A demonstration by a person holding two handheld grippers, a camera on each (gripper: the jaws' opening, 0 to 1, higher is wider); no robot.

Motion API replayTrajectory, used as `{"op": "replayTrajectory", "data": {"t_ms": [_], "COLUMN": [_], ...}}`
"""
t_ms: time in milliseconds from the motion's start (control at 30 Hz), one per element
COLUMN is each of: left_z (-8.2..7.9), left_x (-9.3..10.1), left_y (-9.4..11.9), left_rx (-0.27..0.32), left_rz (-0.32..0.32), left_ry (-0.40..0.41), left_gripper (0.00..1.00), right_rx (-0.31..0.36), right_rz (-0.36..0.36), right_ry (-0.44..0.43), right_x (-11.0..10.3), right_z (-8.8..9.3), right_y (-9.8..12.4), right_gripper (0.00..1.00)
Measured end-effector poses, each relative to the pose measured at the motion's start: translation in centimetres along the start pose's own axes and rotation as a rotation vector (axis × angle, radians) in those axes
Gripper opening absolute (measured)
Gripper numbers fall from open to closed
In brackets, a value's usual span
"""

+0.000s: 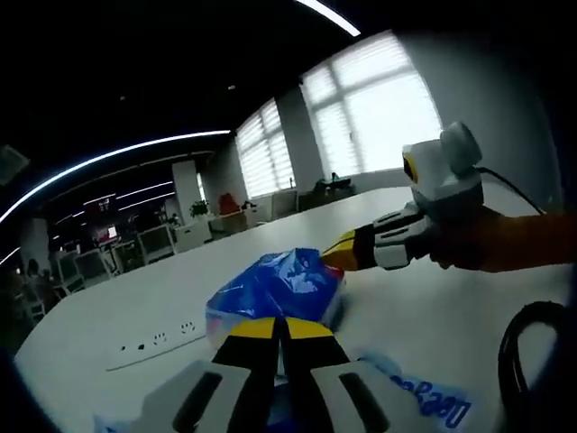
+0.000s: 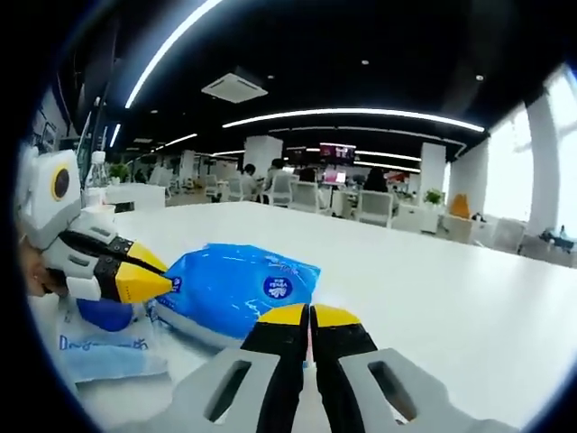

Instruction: Arrange the tabletop items into an orderly group along one side of the table until the central work area is clear of visible clutter.

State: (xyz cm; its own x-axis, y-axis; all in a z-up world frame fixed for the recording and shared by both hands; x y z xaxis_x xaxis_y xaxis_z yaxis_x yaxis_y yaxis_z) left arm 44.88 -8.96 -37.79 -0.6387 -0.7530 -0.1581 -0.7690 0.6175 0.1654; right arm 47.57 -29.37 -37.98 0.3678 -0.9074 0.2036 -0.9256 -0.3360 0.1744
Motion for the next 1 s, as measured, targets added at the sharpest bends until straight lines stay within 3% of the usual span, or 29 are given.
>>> {"op": "replayTrajectory", "data": {"t_ms": [567, 1000], "left_z": [-1.7, -3.3], "left_x": [1.0, 2.3], "left_y": [0.6, 0.9], "left_rx": [0.043, 0.065], "left_rz": [0.001, 0.018], "left_ry": [-0.124, -0.134], "left_gripper": [0.0, 0.0], "right_rx": [0.044, 0.031], "right_rz": [0.063, 0.082], "right_ry": [0.087, 0.129], "right_x": [0.7, 1.4], "right_z": [-1.8, -2.7], "right_y": [1.9, 4.5], "right_gripper": [0.0, 0.0]}}
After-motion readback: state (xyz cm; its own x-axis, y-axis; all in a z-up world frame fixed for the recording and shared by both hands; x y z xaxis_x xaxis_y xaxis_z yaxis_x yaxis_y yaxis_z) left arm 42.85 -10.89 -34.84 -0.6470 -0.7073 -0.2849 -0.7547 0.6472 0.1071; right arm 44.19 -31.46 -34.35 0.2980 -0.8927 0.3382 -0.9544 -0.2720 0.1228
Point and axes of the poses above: the point that each gripper's makers call its tool centre point, and the gripper's own axes: y roughly backward along the fingers, x roughly to its right, z roughly out of its underside, the point moved 10 cm from there along y, roughly backward along the fingers, and after that the axes turned 3 degrees about y, right-handed, at the moved point
